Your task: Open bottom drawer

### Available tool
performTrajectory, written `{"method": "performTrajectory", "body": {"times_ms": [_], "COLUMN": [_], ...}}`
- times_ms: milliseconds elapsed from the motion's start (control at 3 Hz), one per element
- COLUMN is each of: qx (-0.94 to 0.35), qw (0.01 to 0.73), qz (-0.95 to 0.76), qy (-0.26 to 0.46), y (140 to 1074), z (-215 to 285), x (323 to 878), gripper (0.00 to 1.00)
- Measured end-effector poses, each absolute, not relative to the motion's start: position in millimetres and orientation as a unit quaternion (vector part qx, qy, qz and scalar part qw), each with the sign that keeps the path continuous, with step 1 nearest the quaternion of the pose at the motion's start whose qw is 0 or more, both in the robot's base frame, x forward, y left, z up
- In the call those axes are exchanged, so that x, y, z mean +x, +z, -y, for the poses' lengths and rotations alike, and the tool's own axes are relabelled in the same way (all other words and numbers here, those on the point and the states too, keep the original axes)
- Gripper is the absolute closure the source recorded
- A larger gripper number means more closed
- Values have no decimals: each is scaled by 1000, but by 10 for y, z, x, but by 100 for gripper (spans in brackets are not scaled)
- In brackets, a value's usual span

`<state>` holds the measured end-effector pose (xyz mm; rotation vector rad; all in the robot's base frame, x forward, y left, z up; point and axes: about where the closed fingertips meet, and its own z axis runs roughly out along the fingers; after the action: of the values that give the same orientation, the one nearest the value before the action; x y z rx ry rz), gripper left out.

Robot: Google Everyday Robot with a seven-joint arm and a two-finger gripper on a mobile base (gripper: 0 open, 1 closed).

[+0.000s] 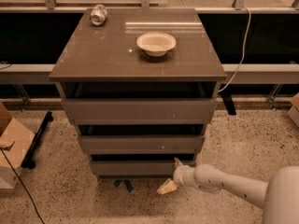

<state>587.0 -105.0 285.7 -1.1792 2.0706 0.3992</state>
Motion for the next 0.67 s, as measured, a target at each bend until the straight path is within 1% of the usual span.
{"method": "performTrajectory", "body": {"times_ms": [667], "qx": [-441], "qw": [365], "qz": [-805], "qy": [156], "y": [2583], "z": [1074], "x": [6181], "gripper": [0]}}
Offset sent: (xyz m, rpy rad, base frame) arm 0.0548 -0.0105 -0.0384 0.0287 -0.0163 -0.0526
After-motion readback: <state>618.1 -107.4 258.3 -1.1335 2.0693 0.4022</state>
